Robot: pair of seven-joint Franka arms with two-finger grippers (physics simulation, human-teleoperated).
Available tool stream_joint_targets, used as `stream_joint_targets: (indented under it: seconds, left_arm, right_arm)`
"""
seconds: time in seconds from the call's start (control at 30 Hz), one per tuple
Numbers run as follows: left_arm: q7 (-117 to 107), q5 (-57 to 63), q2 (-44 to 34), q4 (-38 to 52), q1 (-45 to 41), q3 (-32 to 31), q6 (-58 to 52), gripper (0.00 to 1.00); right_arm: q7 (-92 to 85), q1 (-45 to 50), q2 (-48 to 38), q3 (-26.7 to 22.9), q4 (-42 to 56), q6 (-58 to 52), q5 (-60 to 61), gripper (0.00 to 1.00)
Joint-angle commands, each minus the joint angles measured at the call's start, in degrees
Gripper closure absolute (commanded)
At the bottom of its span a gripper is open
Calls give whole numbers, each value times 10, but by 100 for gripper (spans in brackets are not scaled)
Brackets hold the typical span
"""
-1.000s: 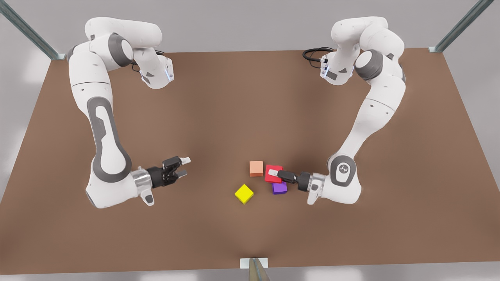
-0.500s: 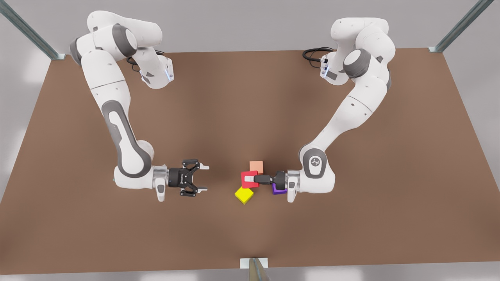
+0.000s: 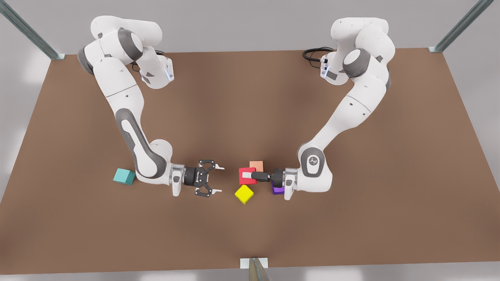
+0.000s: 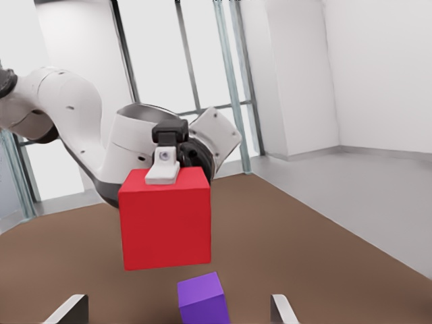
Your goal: Pick up red wooden cube and pass to hand red wooden cube and place in blue wooden cube
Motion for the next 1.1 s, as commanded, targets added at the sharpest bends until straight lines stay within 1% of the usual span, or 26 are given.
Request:
stream_joint_targets:
  seconds: [0.0, 0.37, 0.53, 0.83, 1.07]
  left_arm:
    - [46, -12, -1, 0, -2, 0, -5, 54]
    - [48, -9, -1, 0, 1, 2, -9, 54]
    - [49, -8, 0, 0, 1, 3, -10, 54]
    - [49, -6, 0, 0, 4, 3, -11, 54]
    - [49, -6, 0, 0, 4, 5, -11, 54]
  right_arm:
    - [-257, 1, 6, 5, 3, 1, 12, 0]
    - [-261, 3, 21, 34, 3, 0, 25, 0]
    - [-261, 5, 28, 34, 6, 1, 31, 0]
    - [-260, 10, 42, 43, 22, 6, 42, 0]
    - [-260, 14, 68, 57, 55, 9, 42, 0]
